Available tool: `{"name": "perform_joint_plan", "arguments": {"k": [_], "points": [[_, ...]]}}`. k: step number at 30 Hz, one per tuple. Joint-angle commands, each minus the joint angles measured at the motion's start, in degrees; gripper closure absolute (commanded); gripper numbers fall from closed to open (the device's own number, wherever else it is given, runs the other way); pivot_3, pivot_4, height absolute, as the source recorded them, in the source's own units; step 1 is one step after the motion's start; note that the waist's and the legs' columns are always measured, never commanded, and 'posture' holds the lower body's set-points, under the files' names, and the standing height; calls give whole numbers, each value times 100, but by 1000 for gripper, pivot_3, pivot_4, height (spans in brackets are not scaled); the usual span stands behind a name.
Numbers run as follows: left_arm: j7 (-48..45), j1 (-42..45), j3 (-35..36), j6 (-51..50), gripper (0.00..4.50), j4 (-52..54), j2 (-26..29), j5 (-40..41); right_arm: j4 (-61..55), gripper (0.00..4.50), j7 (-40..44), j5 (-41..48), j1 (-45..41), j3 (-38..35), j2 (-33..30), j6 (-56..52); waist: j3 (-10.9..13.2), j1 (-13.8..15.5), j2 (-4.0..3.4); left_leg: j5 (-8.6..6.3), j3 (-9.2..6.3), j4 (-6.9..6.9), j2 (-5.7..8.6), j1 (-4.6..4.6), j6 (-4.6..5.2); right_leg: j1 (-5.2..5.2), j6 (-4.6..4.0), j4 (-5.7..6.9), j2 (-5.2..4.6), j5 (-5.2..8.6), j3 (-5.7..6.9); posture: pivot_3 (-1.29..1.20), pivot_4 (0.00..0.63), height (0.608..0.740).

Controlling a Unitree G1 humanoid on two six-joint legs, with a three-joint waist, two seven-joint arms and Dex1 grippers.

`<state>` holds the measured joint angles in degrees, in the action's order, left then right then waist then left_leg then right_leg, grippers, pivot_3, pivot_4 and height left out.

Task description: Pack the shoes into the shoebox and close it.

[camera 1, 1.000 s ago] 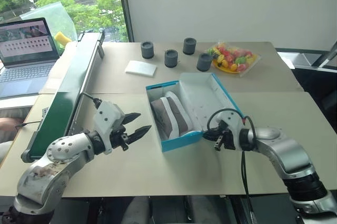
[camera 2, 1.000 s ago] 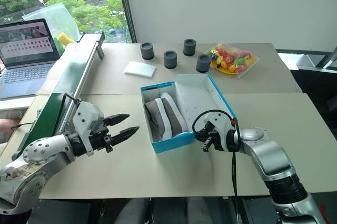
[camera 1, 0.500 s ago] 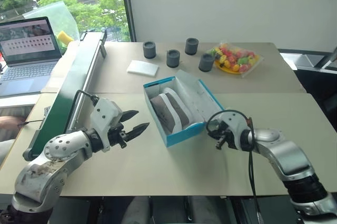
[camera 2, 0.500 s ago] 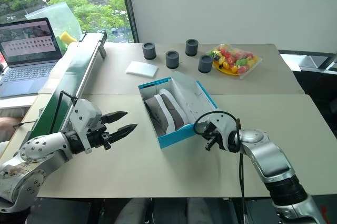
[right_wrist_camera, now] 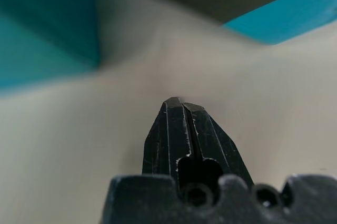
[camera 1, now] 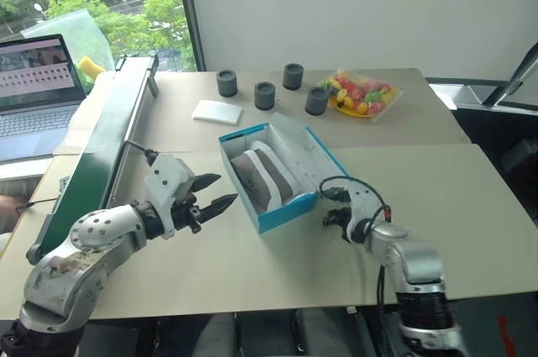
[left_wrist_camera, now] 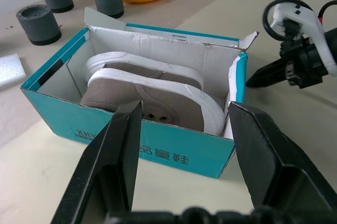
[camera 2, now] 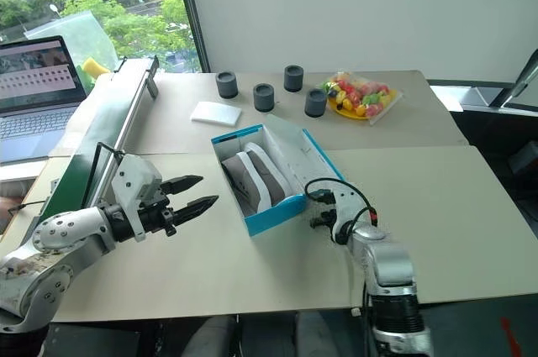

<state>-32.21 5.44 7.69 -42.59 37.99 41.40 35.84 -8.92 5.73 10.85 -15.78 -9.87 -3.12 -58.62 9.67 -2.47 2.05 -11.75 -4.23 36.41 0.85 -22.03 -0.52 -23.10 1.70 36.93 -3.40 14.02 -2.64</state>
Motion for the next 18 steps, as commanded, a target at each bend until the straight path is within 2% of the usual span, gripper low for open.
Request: {"name": "perform_joint_plan", "arguments": {"k": [1, 4, 9, 14, 18], "points": [[-63, 81, 70, 65, 1753, 92, 86, -38, 132, 4487, -811, 557, -380, -1177, 791, 428, 4, 2, -8, 0, -1, 0, 0, -4, 0, -4, 0, 0, 0, 0, 0, 0, 150, 740], [-66, 98, 53, 63, 1753, 99, 88, -46, 313, 4487, -1038, 1147, -667, -1825, 1335, 744, 12, 14, -21, 0, -5, -5, 5, -17, 0, -16, -32, 2, -4, -19, -1, 0, 150, 740], [-75, 123, 30, 58, 1753, 106, 101, -44, 679, 4487, -1191, 2345, -881, -2353, 1788, 1202, 16, 13, -28, -3, -6, -23, 15, -26, 1, -23, -27, -11, -12, -16, 2, 0, 150, 740], [-105, 118, 11, 70, 1753, 109, 146, -83, 1073, 4487, -789, 3418, -918, -2307, 1910, 1742, 20, -45, -35, -3, 0, -30, 10, -18, 1, -24, -32, -6, -5, -18, -3, 0, 150, 740], [-97, 137, 36, 70, 1753, 90, 146, -93, 1001, 4487, -230, 4401, -928, -1995, 1830, 1683, 26, -46, -44, -2, 1, -29, 9, -17, 2, -23, -32, -6, -3, -18, -3, 0, 150, 740]]}}
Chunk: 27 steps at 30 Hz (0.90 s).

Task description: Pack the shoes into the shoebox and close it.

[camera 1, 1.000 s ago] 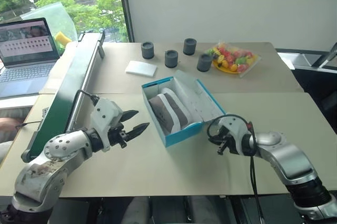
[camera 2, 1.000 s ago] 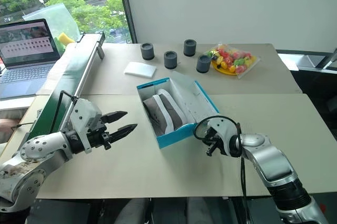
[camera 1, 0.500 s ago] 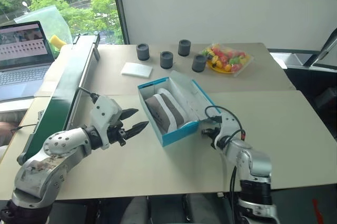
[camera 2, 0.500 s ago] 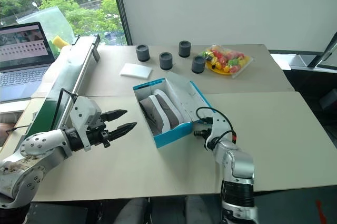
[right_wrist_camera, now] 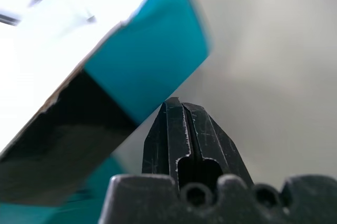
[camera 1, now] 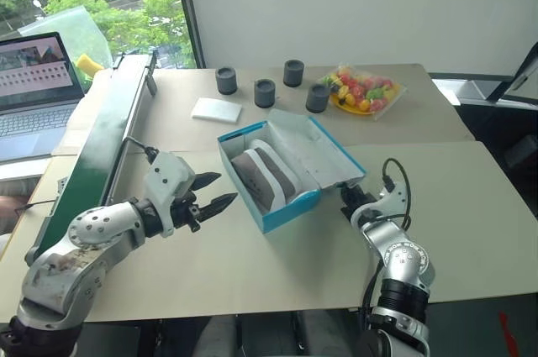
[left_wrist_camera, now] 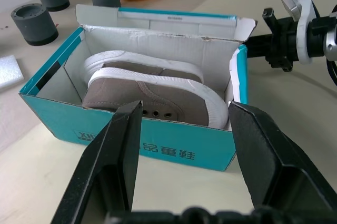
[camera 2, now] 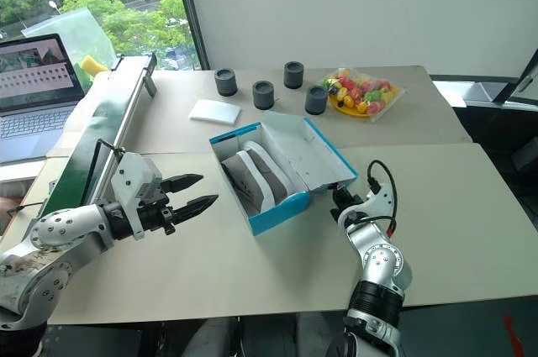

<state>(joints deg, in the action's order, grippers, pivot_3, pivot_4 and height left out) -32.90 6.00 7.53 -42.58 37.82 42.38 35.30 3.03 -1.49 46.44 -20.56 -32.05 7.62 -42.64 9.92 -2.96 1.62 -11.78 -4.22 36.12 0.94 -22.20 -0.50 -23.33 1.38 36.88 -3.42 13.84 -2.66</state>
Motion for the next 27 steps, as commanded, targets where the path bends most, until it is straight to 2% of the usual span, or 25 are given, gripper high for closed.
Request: {"name": "perform_joint_plan", "arguments": {"k": [1, 11, 15, 19, 23, 27], "points": [[-27, 84, 58, 69, 1753, 97, 47, -41, -198, 4487, 601, 1014, -442, 285, 723, 81, 2, 4, -2, 0, 0, 0, 0, -1, 0, 0, 0, 0, 0, 0, 0, 0, 150, 740], [45, 22, -7, 31, 1753, 206, -28, -78, -1154, 4487, 2064, 1987, -200, 1178, 306, 670, 11, 26, -17, 0, -3, -2, -1, -5, 0, -4, 2, -2, 0, 1, 1, 0, 150, 740], [90, -23, -32, 23, 1753, 258, -57, -86, -1493, 4487, 2725, 1904, -216, 1903, -249, 304, 11, 17, -18, 0, -3, -3, -1, -4, 0, -4, 2, -3, -1, 1, 1, 0, 150, 740], [133, -24, -7, 14, 1753, 266, -65, -78, -1619, 4487, 2867, 893, -525, 2955, -1018, 64, 12, 32, -19, 0, -3, -2, 0, -5, 0, -5, 2, -2, -1, 1, 1, 0, 150, 740], [155, -43, -10, 15, 1753, 268, -78, -82, -574, 4487, 2335, -933, -1482, 3923, -1540, 381, 11, 29, -17, 0, 1, -1, 2, -5, -1, -11, 1, -2, -1, 1, 1, 0, 150, 740], [191, -56, -27, 8, 1753, 285, -116, -86, 690, 4487, 2049, -2455, -2197, 4538, -1604, 1302, 11, 53, -16, 0, 1, -2, 2, -12, -1, -18, 0, -1, 0, 1, 1, 0, 150, 740]]}}
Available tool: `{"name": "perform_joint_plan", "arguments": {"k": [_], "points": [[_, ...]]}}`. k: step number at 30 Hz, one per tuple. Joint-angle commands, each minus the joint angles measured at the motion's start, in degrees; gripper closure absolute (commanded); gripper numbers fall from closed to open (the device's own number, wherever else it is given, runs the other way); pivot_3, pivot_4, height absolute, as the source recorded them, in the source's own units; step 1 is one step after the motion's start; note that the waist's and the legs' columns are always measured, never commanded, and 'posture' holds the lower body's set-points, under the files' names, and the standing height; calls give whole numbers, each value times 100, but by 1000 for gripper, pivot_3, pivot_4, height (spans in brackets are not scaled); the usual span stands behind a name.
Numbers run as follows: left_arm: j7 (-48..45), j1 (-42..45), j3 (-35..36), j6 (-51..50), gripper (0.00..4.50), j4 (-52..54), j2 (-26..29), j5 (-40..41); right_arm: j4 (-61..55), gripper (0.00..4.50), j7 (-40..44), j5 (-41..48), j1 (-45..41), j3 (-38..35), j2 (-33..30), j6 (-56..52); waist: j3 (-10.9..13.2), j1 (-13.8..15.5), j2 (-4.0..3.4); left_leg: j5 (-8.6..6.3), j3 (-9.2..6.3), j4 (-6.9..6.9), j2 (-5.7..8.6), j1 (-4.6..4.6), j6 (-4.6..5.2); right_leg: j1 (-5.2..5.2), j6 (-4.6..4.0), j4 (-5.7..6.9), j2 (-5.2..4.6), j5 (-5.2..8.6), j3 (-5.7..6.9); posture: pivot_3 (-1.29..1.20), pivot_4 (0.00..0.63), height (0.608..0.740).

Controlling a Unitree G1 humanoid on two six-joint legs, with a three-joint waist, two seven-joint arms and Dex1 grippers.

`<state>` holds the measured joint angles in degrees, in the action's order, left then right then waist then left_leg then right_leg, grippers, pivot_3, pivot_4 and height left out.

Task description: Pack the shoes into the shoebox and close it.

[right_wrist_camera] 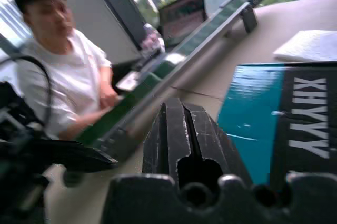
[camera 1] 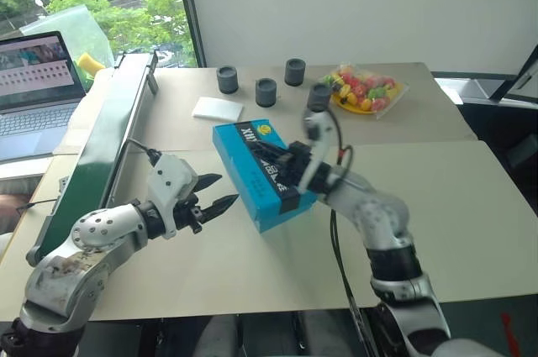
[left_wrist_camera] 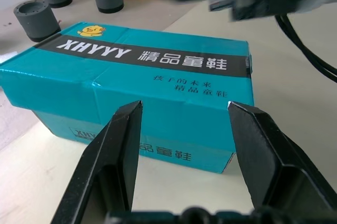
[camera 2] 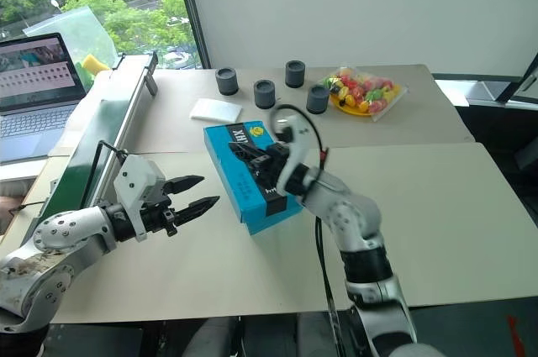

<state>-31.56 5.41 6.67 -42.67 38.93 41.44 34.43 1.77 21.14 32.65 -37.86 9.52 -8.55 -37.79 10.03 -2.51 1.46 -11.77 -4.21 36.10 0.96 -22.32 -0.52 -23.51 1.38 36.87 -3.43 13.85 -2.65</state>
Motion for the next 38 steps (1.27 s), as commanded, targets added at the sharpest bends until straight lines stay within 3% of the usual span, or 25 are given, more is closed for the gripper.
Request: {"name": "perform_joint_plan", "arguments": {"k": [1, 5, 11, 18, 23, 27, 30, 38], "points": [[72, 5, 56, 10, 1753, 176, -36, 0, 1154, 4487, -196, -1330, -603, 478, 58, 1047, 0, 4, 0, 0, 0, 0, 3, -4, 0, -2, 1, 0, -2, 0, 0, 0, 150, 740], [129, -6, 56, -5, 1753, 203, -68, -17, 2057, 4487, 229, -2105, -896, 1027, 202, 1626, -3, 1, 5, 1, 2, 17, 5, -65, -1, -72, -1, 20, -5, -5, -5, 0, 150, 740], [289, -148, 142, -45, 1753, 336, -103, -32, 2532, 4487, 690, -3020, -776, 1633, 182, 2099, -6, -31, 8, 0, 2, 17, 3, -49, -1, -61, -4, 24, -4, -8, -10, 0, 150, 740], [578, -318, 223, -74, 1753, 456, -243, -39, 2827, 4487, 807, -3609, -736, 1719, 328, 2256, -26, -33, 28, 0, 0, 14, 1, -27, -1, -43, -4, 24, -2, -8, -11, 0, 150, 740], [886, -377, 252, -58, 1753, 439, -446, -197, 2747, 4487, 632, -3051, -947, 719, 634, 1968, -25, -46, 28, 0, 0, 0, -2, 41, -2, 24, -6, 17, 1, -6, -14, 0, 150, 740], [1388, -347, 476, -88, 1753, 450, -1020, -50, 1754, 4487, 563, -1381, -1171, -1070, 660, 776, -20, -11, 25, 0, -10, 4, -1, 33, -2, 22, -6, 17, 1, -8, -11, 0, 150, 740], [1732, -365, 587, -101, 1753, 477, -1356, -97, 983, 4487, 598, -644, -1066, -1762, 342, 24, -18, 64, 23, 0, -23, 11, 0, -6, -1, -1, -5, 15, -8, -7, 7, 0, 150, 740], [2259, -644, 670, 27, 1753, 499, -1841, -331, 67, 4487, 455, -674, -446, -1924, -788, -736, -19, 101, 24, 0, -5, 19, 5, -50, -2, -55, -6, 23, -9, -9, -1, 0, 150, 740]]}}
